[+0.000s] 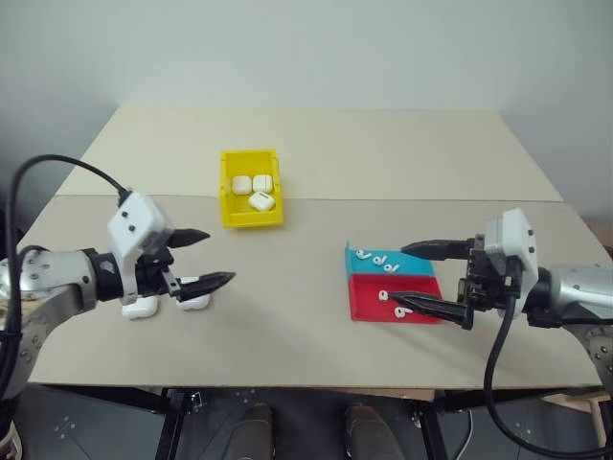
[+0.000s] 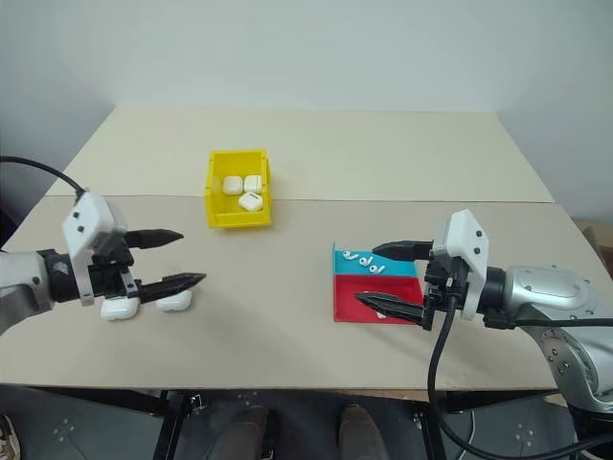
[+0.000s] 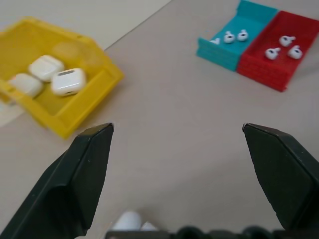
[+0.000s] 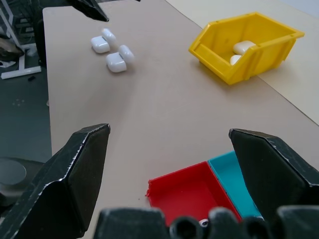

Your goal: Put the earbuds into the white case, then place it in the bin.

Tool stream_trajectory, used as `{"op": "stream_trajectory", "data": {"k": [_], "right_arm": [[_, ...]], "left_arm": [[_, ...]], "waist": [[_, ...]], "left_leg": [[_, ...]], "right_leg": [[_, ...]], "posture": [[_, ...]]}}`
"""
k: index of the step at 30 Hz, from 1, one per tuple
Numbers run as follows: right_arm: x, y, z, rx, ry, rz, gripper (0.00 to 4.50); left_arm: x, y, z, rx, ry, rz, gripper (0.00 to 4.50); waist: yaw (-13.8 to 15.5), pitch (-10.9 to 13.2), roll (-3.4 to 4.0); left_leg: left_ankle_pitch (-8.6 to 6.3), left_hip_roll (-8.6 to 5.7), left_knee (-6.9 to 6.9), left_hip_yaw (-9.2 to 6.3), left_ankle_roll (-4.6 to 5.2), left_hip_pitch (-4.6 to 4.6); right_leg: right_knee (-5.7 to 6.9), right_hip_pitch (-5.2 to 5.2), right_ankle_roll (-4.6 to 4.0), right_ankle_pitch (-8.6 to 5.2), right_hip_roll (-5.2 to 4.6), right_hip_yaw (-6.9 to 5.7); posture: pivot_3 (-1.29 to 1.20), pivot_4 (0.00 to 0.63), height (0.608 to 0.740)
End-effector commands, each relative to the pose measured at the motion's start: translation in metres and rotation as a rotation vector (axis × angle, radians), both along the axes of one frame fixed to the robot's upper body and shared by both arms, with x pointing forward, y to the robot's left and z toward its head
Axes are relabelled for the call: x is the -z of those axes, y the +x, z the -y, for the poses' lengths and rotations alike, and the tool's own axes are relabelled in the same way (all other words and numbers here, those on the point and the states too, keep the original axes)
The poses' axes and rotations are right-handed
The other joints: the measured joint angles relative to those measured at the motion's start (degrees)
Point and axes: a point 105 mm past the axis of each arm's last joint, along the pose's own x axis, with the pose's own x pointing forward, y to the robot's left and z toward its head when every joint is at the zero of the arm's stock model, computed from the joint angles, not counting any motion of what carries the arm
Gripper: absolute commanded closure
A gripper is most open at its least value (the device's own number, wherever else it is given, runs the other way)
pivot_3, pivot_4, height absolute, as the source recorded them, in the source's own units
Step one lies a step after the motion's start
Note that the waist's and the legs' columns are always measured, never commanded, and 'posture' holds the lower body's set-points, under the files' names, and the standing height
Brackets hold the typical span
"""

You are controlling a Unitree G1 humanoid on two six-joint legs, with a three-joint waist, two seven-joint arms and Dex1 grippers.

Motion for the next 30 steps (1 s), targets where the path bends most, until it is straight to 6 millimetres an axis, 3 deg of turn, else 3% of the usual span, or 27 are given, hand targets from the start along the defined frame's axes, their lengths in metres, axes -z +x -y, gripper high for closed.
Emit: {"op": "stream_trajectory", "data": {"k": [1,5,8,10,16,23,30], "right_arm": [[-0.010,-0.001,-0.002,-0.014,0.019,0.025,0.05],[-0.005,-0.005,-0.002,-0.011,0.011,0.006,0.05],[-0.004,-0.005,-0.002,-0.013,0.008,-0.001,0.05],[-0.003,-0.005,-0.003,-0.014,0.002,-0.001,0.05],[0.000,-0.008,-0.003,-0.007,-0.002,-0.014,0.05],[0.000,-0.010,-0.004,-0.016,-0.007,-0.026,0.05],[-0.005,-0.009,-0.006,-0.022,-0.008,-0.010,0.05]], "left_arm": [[-0.009,0.002,-0.014,-0.152,0.121,-0.030,0.00],[0.004,0.000,-0.032,-0.334,0.158,-0.326,0.00],[0.002,0.008,-0.042,-0.441,0.175,-0.336,0.00],[0.010,0.009,-0.060,-0.541,0.209,-0.371,0.00],[0.042,-0.012,-0.088,-0.677,0.308,-0.559,0.00],[0.056,-0.011,-0.101,-0.819,0.255,-0.643,0.00],[0.069,0.007,-0.092,-0.979,0.073,-0.675,0.00]], "waist": [[0.00,0.03,-0.06],[0.17,0.04,-0.09],[-0.09,0.04,-0.09],[-0.43,0.04,-0.10],[-0.75,0.08,-0.16],[0.07,0.07,-0.24],[0.08,0.07,-0.24]], "left_leg": [[0.00,0.00,0.01,0.00,0.00,0.00],[0.00,-0.04,0.00,-0.02,0.00,-0.03],[0.00,-0.06,0.00,-0.05,0.00,-0.03],[0.00,-0.04,-0.03,-0.16,0.00,-0.04],[0.00,0.01,-0.09,-0.28,-0.01,-0.15],[-0.01,0.03,-0.07,-0.30,-0.01,-0.13],[-0.01,-0.02,-0.09,-0.36,-0.03,-0.15]], "right_leg": [[0.02,0.00,0.00,0.00,0.00,-0.01],[-0.02,0.01,0.07,-0.04,-0.01,-0.03],[0.02,-0.02,0.39,-0.23,-0.01,-0.02],[0.05,-0.07,0.28,-0.17,0.00,0.02],[0.30,-0.44,0.00,-0.05,-0.02,0.16],[0.28,-0.39,0.01,-0.04,-0.15,0.15],[0.32,-0.44,-0.04,-0.02,-0.32,0.11]], "posture": [[0.00,0.150,0.740],[0.00,0.150,0.740],[0.00,0.150,0.740],[0.00,0.150,0.740],[0.00,0.150,0.740],[0.00,0.150,0.740],[0.00,0.150,0.740]]}}
